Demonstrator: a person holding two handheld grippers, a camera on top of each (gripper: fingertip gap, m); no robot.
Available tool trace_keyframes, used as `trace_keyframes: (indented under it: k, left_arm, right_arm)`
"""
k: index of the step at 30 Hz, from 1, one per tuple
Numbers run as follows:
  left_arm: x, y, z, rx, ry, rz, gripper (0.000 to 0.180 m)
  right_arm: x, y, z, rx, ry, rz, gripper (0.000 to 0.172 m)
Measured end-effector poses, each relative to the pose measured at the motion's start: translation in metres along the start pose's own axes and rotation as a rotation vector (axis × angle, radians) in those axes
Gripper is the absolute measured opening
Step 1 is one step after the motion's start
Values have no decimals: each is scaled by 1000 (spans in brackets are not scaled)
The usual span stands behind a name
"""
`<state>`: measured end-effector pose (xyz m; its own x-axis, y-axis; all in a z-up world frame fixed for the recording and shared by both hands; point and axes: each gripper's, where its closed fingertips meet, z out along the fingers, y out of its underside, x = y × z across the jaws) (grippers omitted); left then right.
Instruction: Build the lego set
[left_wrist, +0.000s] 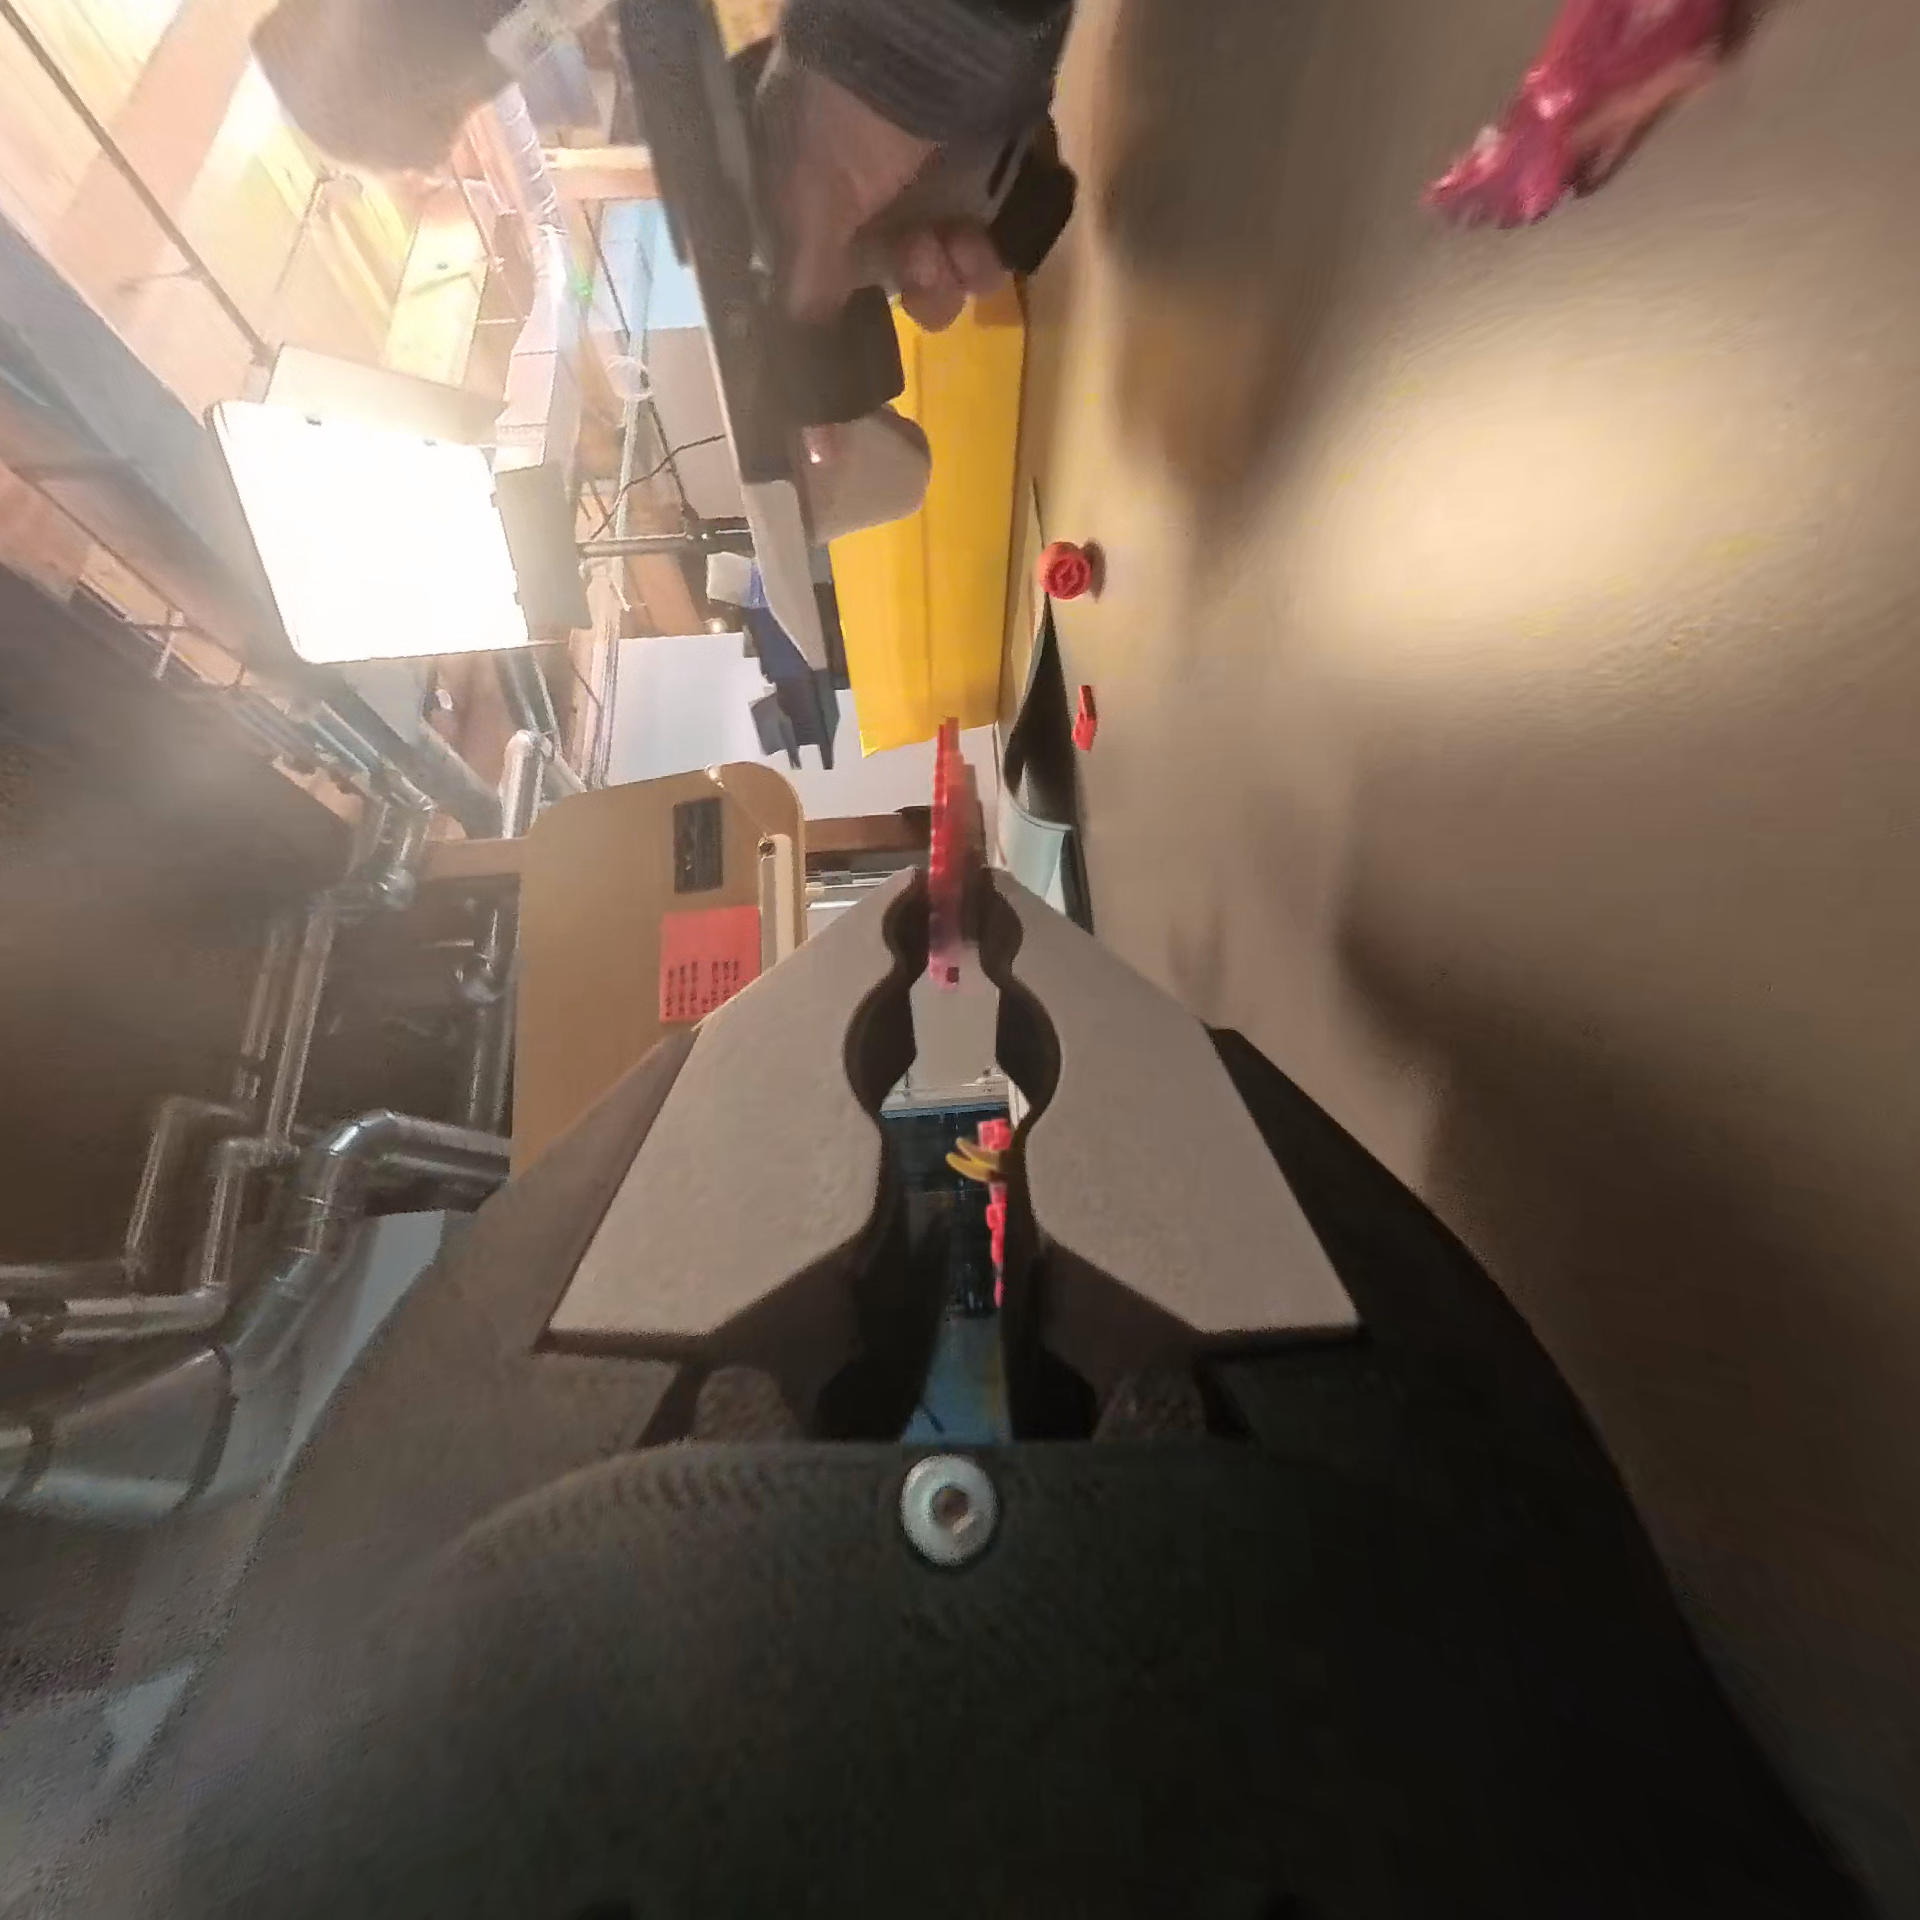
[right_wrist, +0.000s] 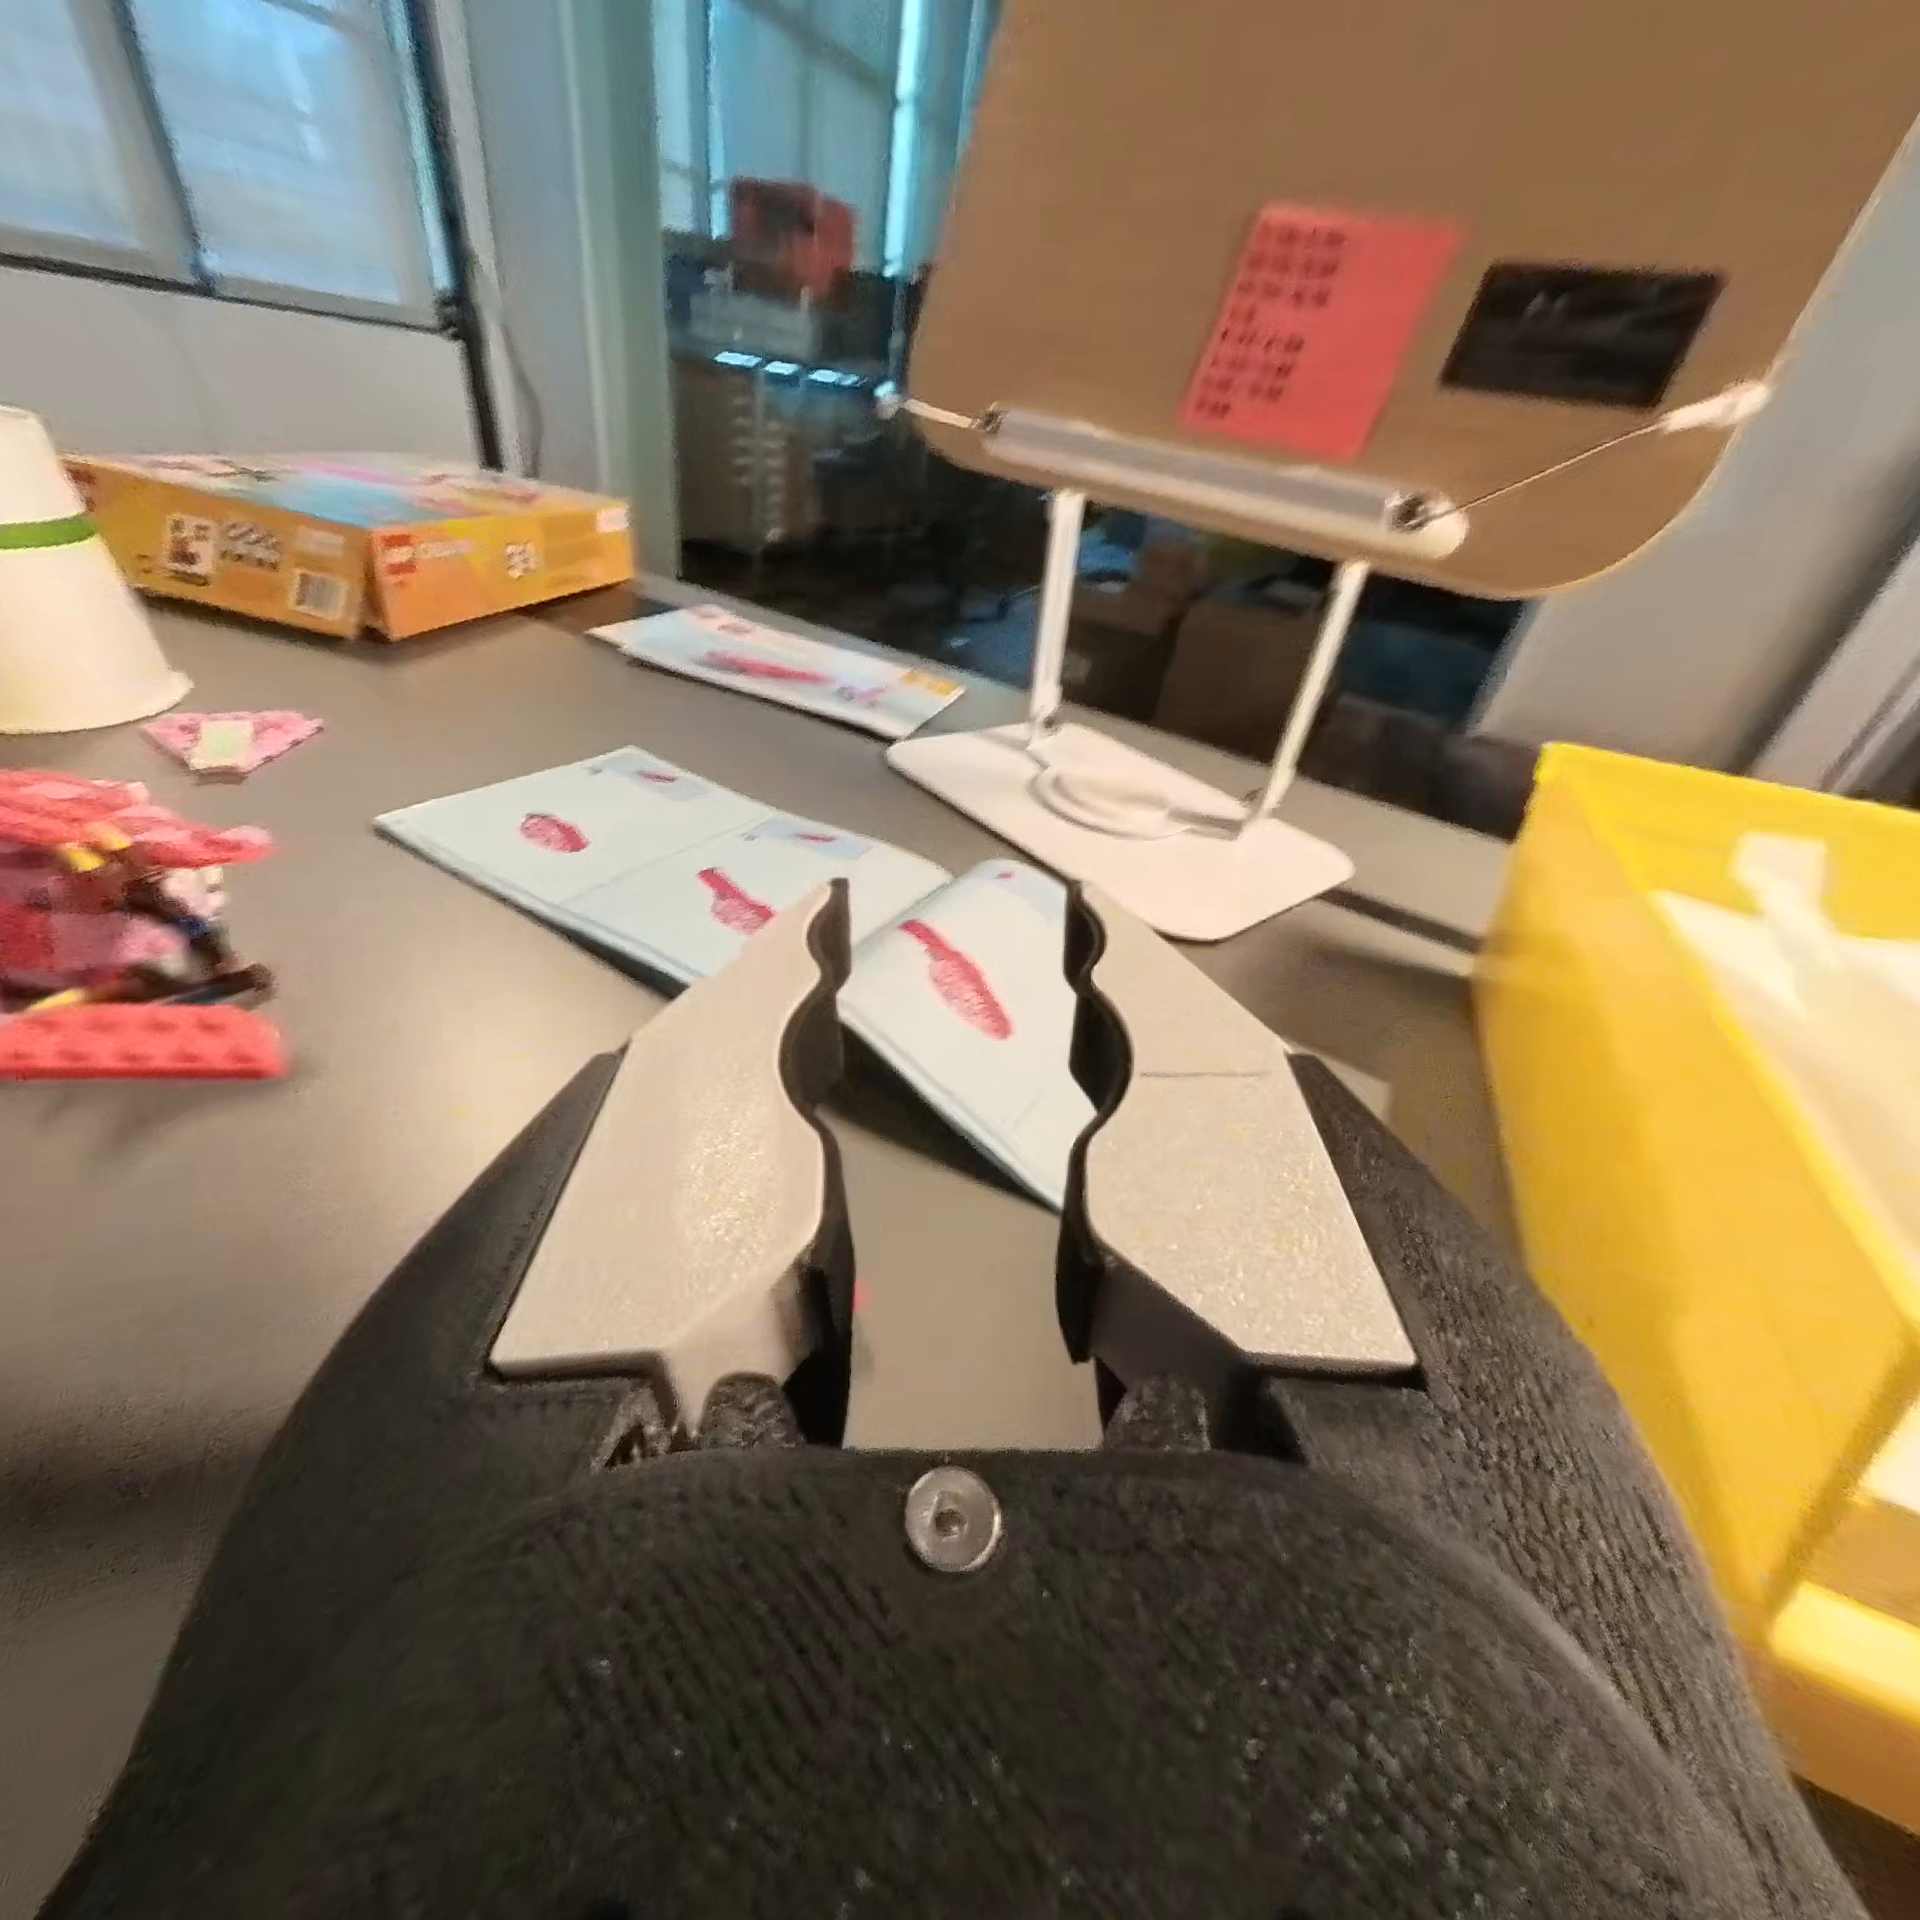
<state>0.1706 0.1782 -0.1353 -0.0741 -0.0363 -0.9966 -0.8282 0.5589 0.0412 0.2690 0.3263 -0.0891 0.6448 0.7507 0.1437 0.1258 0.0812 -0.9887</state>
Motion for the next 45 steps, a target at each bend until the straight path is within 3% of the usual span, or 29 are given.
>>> trace_keyframes:
  k: [4,9,14,18,26,29,31,33,35,38,45]
  left_arm:
    - [9,-2,0,14,50,19,7]
    - [17,-1,0,6,93,52,7]
    - [17,-3,0,7,100,64,7]
    - [18,-2,1,2,108,58,7]
    - [21,1,2,-17,127,57,8]
    - [12,8,5,-69,79,54,7]
    - [1,16,8,-139,23,59,7]
    - [-5,22,11,-208,-14,68,7]
    - [-9,19,13,-225,-55,91,7]
    - [-15,11,14,-237,-98,96,7]
    - [-20,5,14,-251,-123,78,7]
  right_arm:
    - [-40,27,3,-199,-255,35,32]
    - [-64,70,10,-463,-440,-70,31]
    - [-68,88,14,-584,-536,-64,34]
    - [-79,86,0,-658,-640,17,25]
    - [-76,90,11,-660,-615,-102,31]
    - [-75,90,12,-670,-584,-107,14]
    - [-75,90,11,-683,-568,-122,13]
    - [-79,77,11,-632,-567,-82,13]
    - [-88,47,8,-540,-573,13,13]
    - [-113,6,-1,-424,-567,16,13]
    - [-146,-6,-16,-429,-507,-70,13]
